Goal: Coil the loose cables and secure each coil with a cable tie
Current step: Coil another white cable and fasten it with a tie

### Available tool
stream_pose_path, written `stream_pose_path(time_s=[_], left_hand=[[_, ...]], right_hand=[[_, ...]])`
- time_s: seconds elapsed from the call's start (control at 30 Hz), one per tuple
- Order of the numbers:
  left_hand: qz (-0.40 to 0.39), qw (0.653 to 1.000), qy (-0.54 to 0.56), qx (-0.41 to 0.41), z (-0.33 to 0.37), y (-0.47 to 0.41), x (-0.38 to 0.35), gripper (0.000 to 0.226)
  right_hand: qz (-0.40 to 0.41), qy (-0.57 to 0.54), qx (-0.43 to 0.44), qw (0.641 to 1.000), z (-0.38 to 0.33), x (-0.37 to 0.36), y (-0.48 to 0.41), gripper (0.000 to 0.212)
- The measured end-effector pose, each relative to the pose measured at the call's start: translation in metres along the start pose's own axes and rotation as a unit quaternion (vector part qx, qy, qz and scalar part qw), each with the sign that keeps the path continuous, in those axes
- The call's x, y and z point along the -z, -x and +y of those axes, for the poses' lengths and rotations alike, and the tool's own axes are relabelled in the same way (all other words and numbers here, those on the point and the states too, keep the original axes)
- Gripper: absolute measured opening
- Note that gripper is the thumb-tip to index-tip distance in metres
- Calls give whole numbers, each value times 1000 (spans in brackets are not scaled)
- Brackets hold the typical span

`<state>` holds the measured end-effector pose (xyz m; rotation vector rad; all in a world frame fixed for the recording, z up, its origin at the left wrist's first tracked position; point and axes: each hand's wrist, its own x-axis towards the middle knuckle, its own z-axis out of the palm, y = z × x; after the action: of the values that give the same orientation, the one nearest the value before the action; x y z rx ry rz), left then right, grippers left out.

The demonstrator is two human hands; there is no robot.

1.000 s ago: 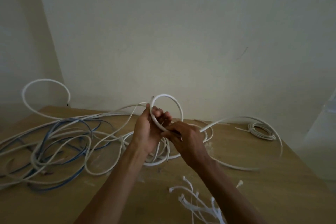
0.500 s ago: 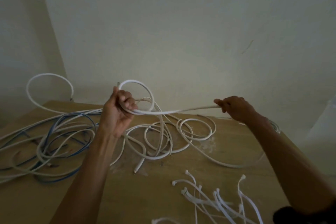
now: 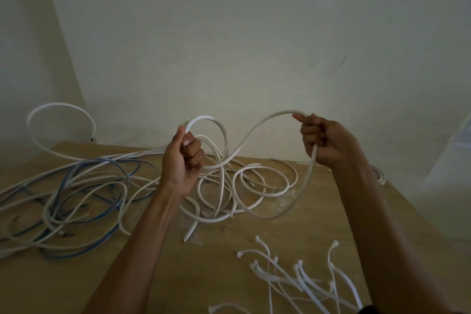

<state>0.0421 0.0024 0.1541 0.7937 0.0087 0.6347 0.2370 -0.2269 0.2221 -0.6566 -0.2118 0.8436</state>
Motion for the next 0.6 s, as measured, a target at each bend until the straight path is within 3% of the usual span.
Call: stream_pose_path(time_s=[0.1,0.2,0.27,0.37,0.43,0.53,0.6], left_hand=[[-17,1000,12,5,-5,3,-8,51],[-38,999,29,20,-20,2,-18,49],[-34,998,55,27,-21,0,-18,49],[-12,996,77,39,-23,0,-14,47],[7,998,53,30,-27,1,-17,47],[1,1000,11,13,-29,3,-22,48],[1,1000,27,11,-28,2,-25,47]], right_hand=[[70,-87,89,990,5,-16,7,41],[35,183,248,951,50,-48,19,31],[-63,386,285,875,82,-55,25,34],[-146,635,306,694,115,-39,29,43],[-169,725,319,587,136,-32,33,47],[-170,765,378,493,149,-22,34,49],[-159,774,409,456,150,-17,31,52]])
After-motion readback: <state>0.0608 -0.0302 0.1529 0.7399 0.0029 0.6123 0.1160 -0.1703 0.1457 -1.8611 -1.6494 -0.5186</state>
